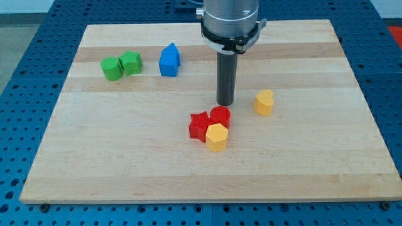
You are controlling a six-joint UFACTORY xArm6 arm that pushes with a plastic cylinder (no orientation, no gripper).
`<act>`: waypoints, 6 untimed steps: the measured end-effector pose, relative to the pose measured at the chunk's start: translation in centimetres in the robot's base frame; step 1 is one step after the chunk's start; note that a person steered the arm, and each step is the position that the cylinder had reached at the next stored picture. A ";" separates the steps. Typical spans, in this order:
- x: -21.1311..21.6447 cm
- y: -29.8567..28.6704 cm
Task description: Slightly push the yellow heart towards up
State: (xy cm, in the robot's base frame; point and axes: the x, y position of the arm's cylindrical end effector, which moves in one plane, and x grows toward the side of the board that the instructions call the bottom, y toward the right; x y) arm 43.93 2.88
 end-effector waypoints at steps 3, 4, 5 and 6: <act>5.3 8.1; 8.2 9.2; 2.6 9.2; 0.1 8.8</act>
